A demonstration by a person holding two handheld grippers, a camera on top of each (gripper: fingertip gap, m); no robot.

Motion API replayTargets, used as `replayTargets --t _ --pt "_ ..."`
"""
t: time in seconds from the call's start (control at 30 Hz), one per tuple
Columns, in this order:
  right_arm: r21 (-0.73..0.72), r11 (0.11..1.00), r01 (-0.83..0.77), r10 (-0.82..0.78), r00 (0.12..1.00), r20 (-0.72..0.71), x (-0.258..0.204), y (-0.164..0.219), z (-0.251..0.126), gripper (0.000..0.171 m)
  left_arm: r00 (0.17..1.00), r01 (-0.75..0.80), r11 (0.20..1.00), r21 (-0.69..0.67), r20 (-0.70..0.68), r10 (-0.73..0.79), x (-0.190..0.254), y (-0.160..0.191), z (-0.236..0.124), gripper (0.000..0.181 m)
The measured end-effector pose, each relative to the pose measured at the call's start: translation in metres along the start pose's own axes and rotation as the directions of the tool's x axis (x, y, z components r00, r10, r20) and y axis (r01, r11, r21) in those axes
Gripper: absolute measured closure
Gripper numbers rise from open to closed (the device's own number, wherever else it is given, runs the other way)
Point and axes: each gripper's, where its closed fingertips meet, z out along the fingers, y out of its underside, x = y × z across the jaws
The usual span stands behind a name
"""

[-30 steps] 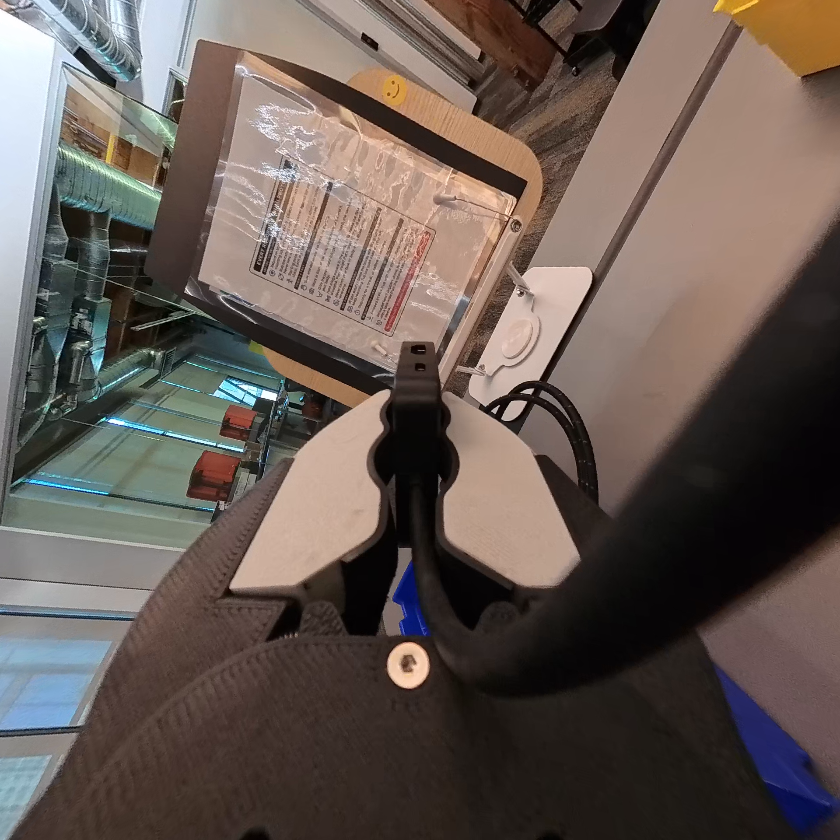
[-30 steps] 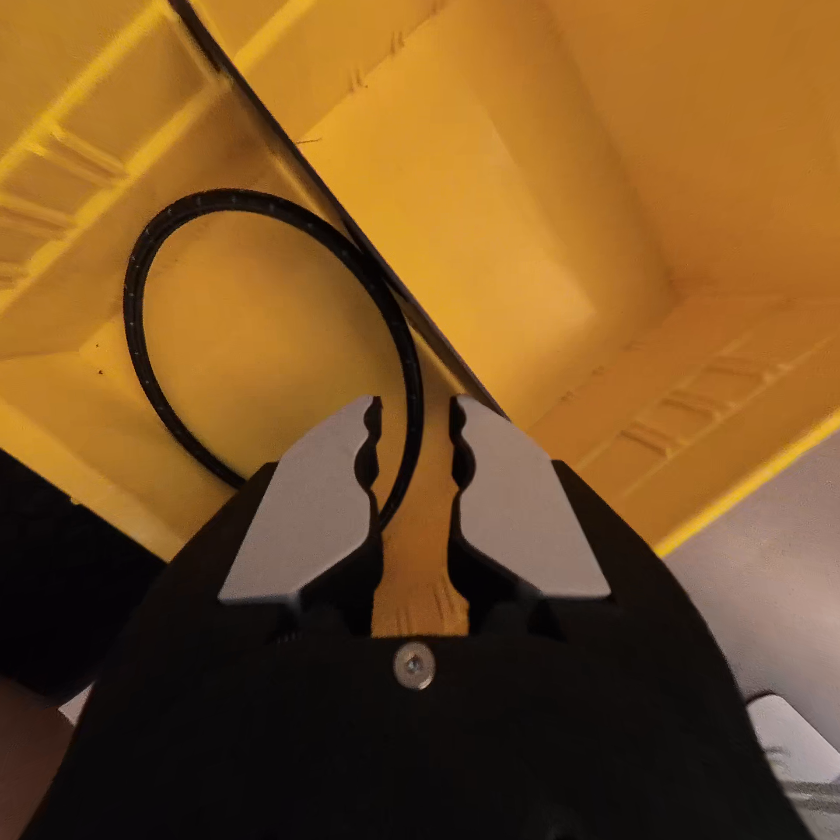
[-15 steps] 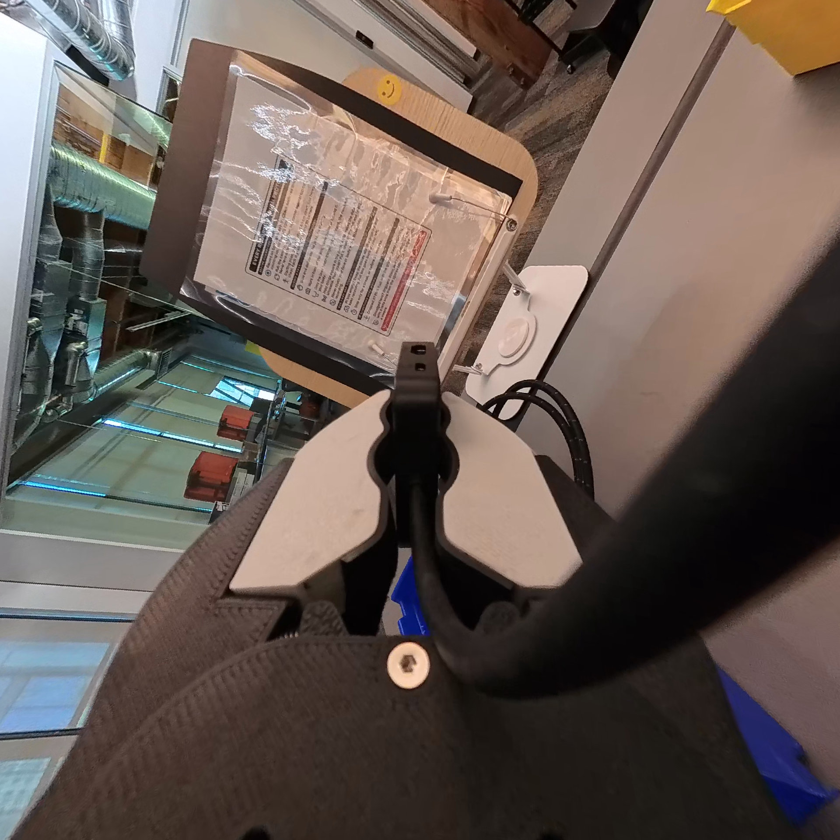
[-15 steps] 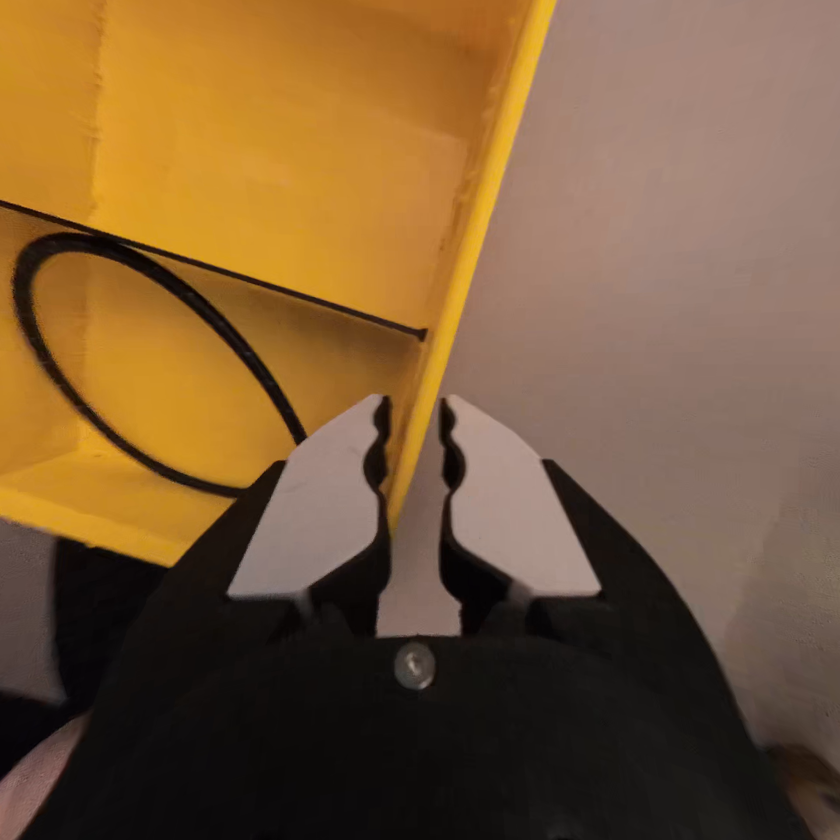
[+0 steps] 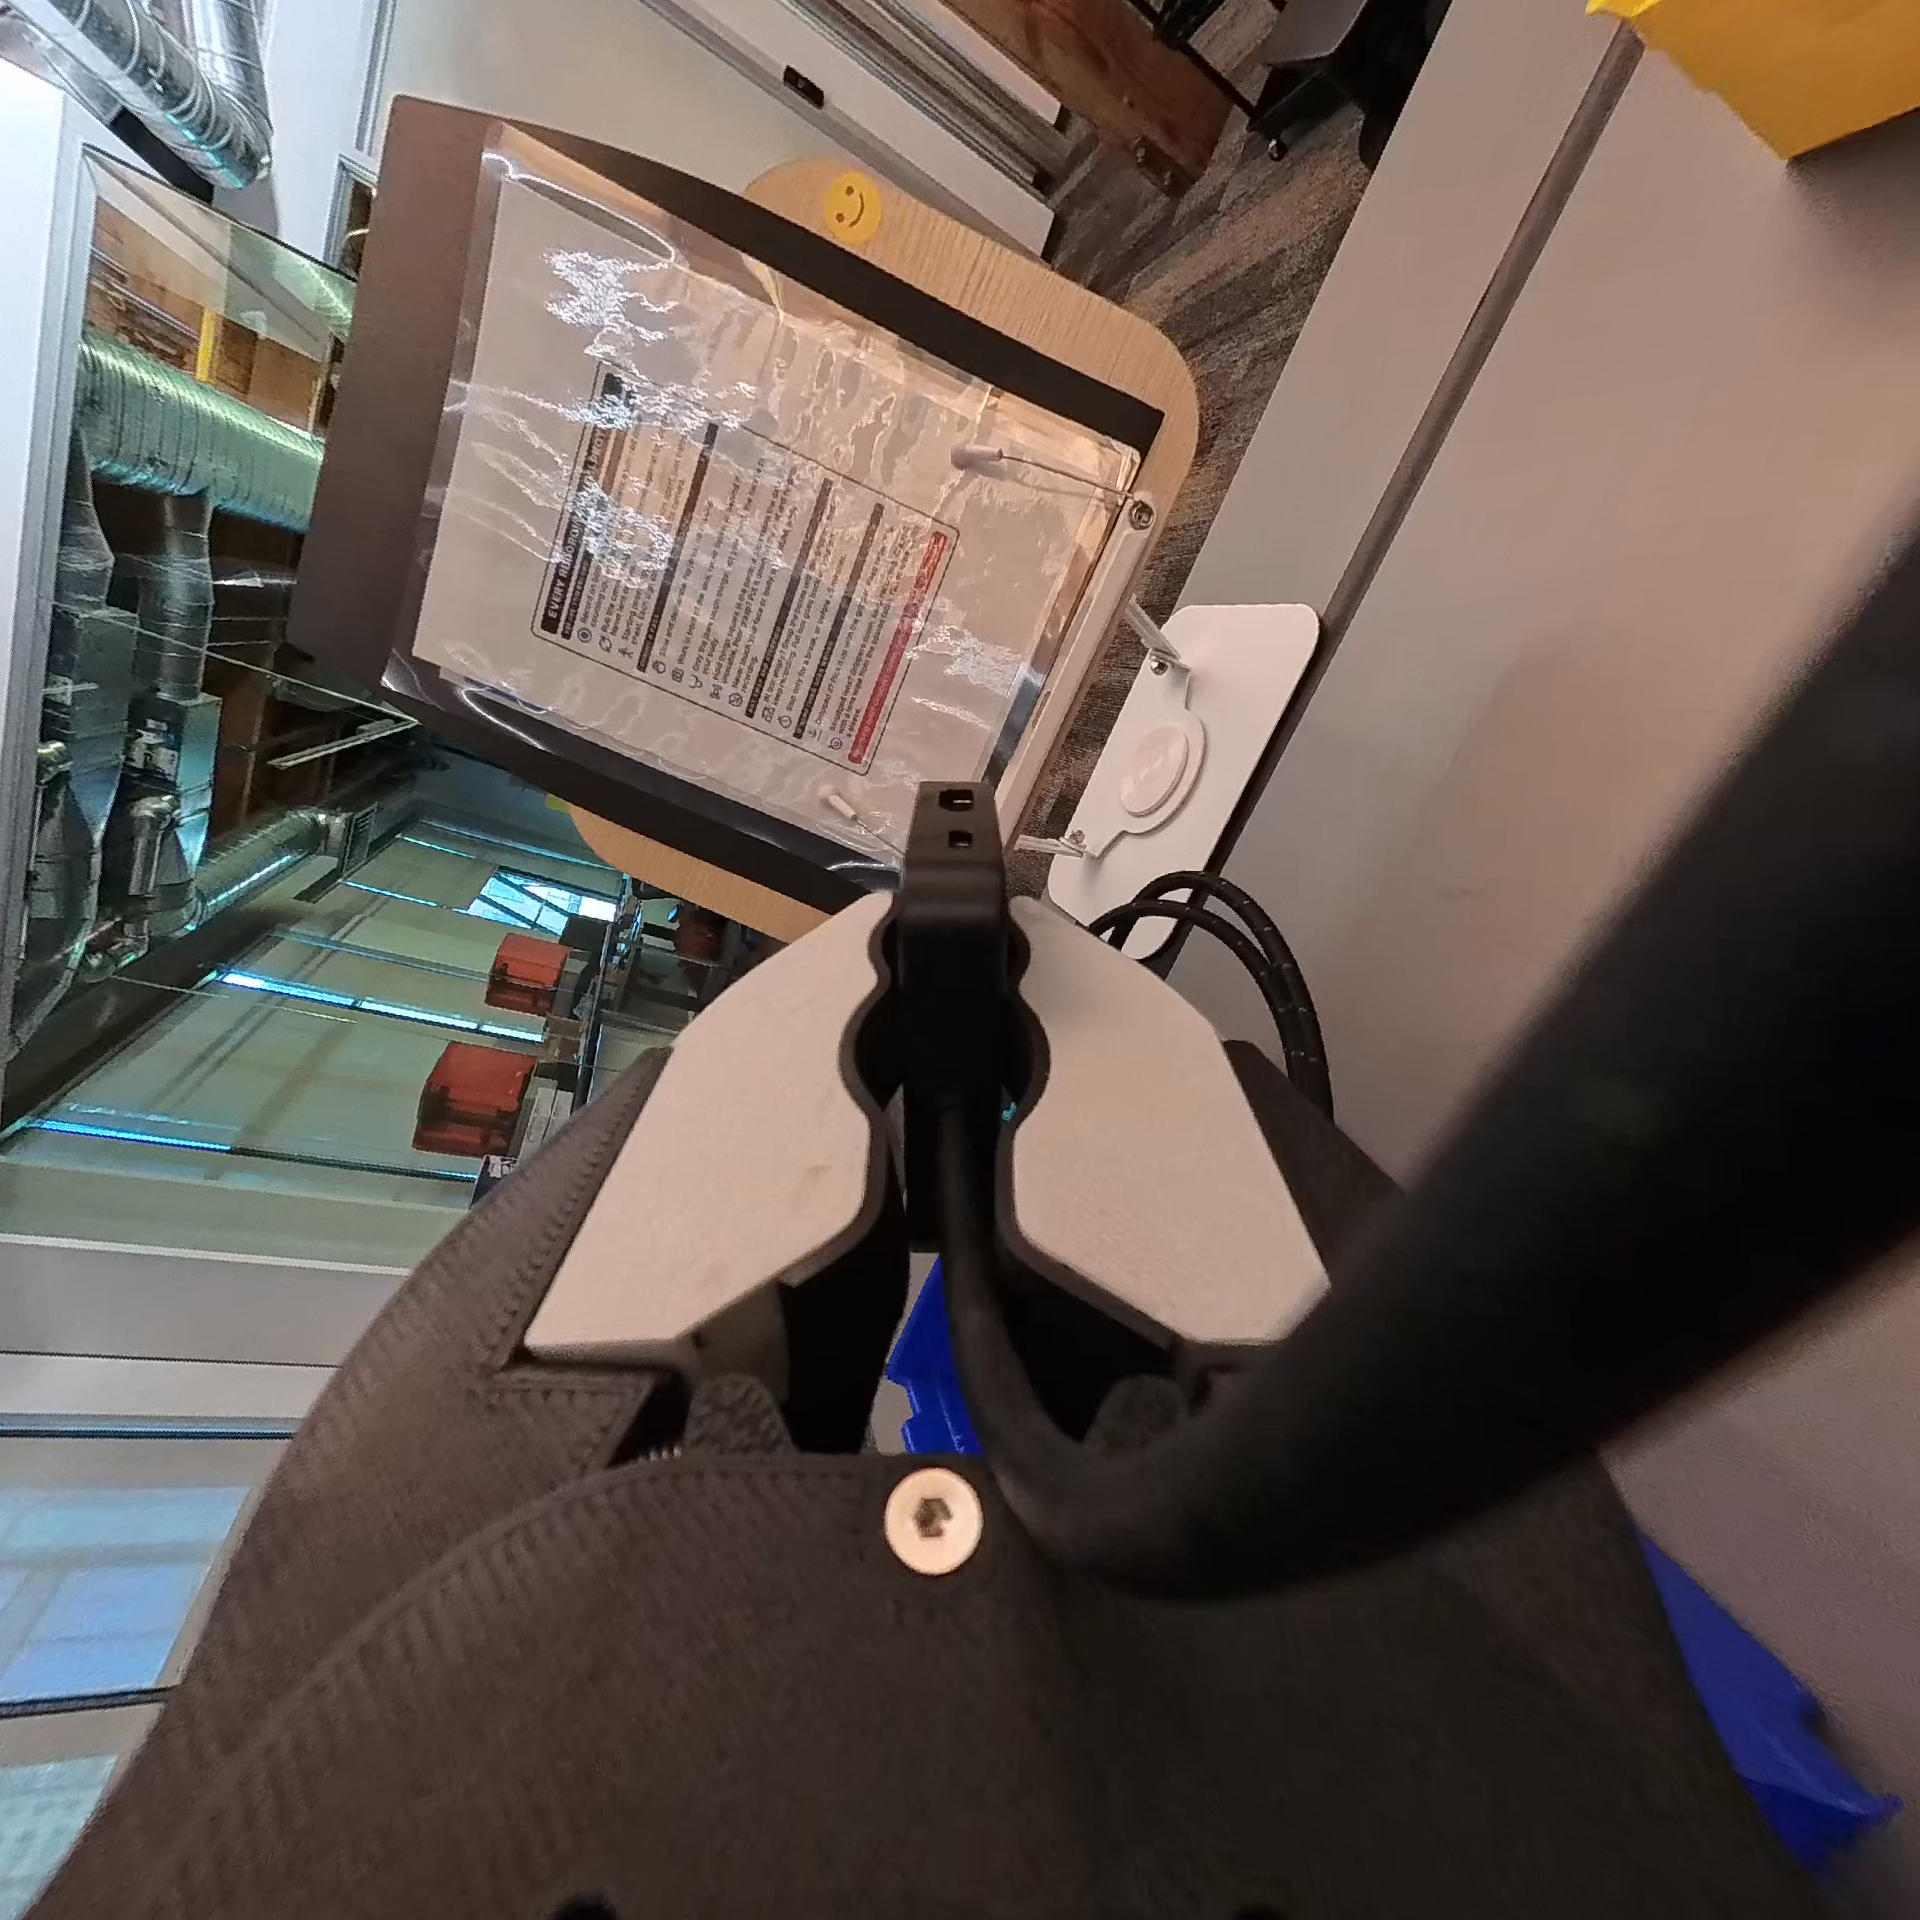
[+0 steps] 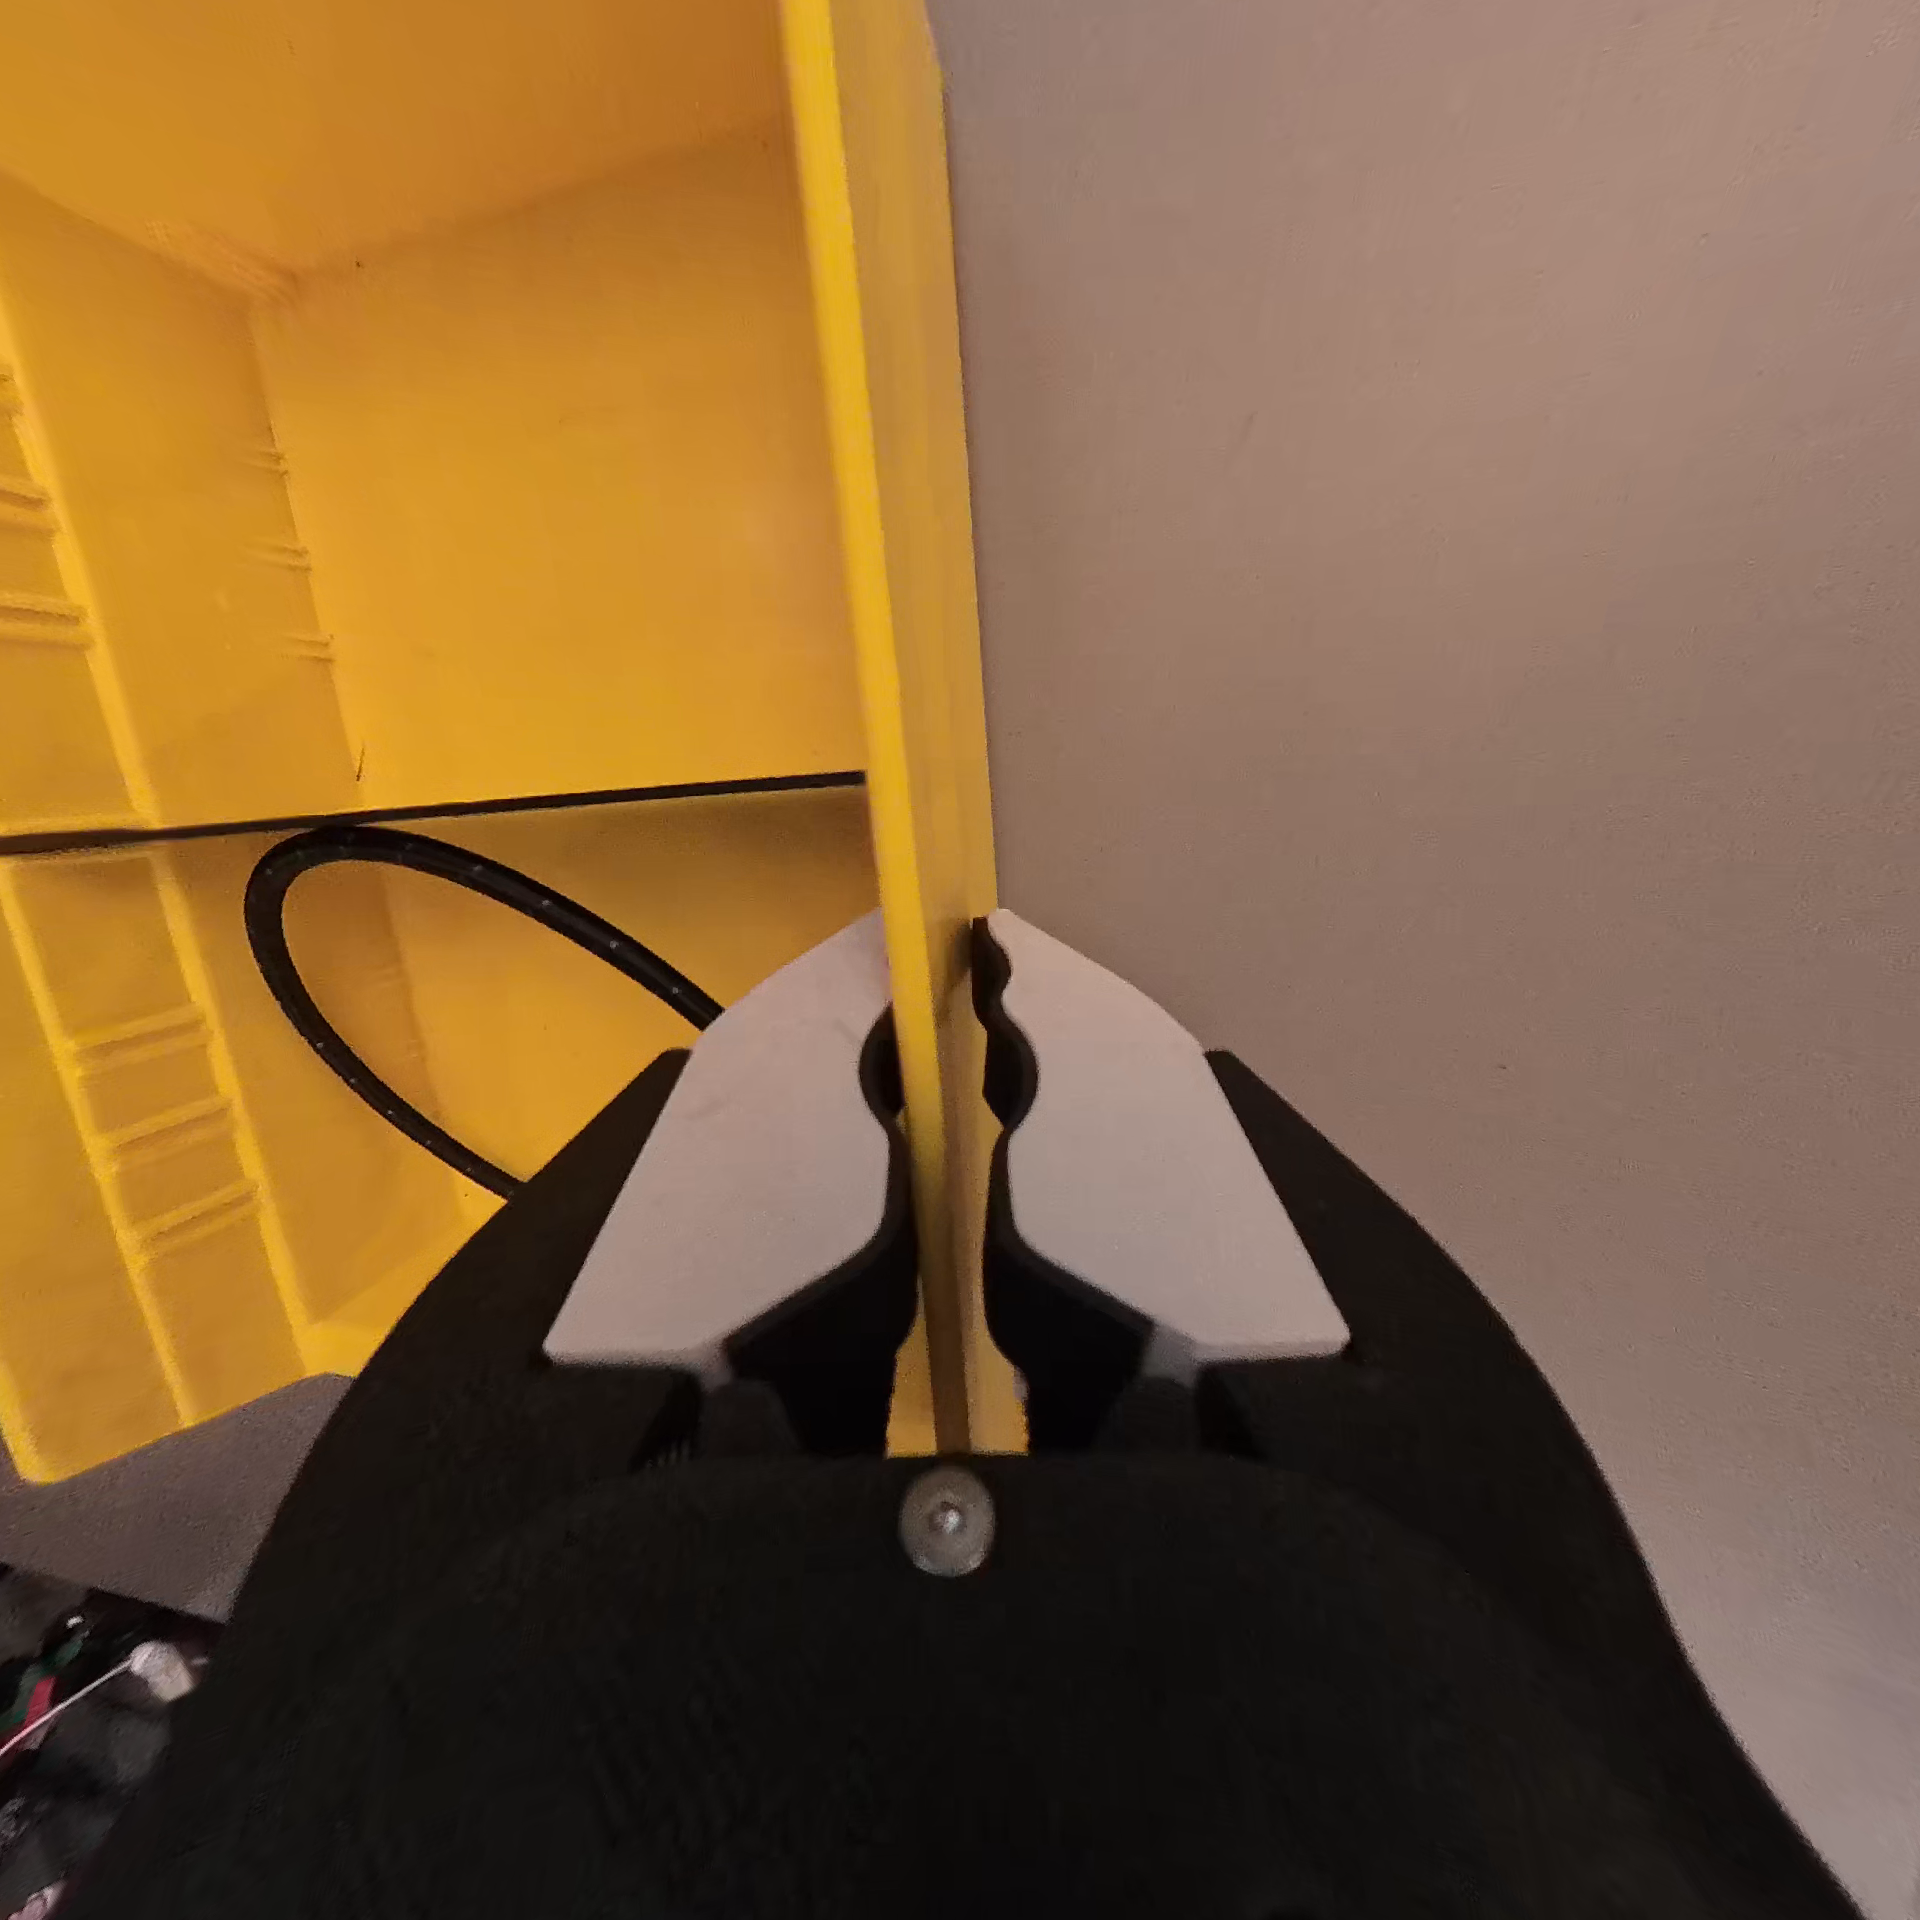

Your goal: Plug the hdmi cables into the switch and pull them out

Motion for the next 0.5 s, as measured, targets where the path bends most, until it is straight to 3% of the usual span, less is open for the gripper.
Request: replayTargets --t 0.17,0.3,0.5 --pt "0.009 1.0 -0.022 0.022 1.0 -0.016 0.001 -0.004 0.001 0.164 1.0 0.01 1.0 0.016 -0.012 -0.01 0.002 -0.001 0.002 0.168" --pt "-0.003 0.999 -0.053 0.053 0.998 0.023 0.002 -0.002 -0.008 0.158 0.997 0.055 0.992 0.112 -0.069 -0.047 0.009 -0.014 0.0 0.168" --pt "0.241 0.97 0.017 -0.006 0.999 -0.044 -0.025 -0.017 -0.088 0.16 0.955 0.206 0.921 0.331 -0.272 -0.116 0.024 -0.049 -0.021 0.168"
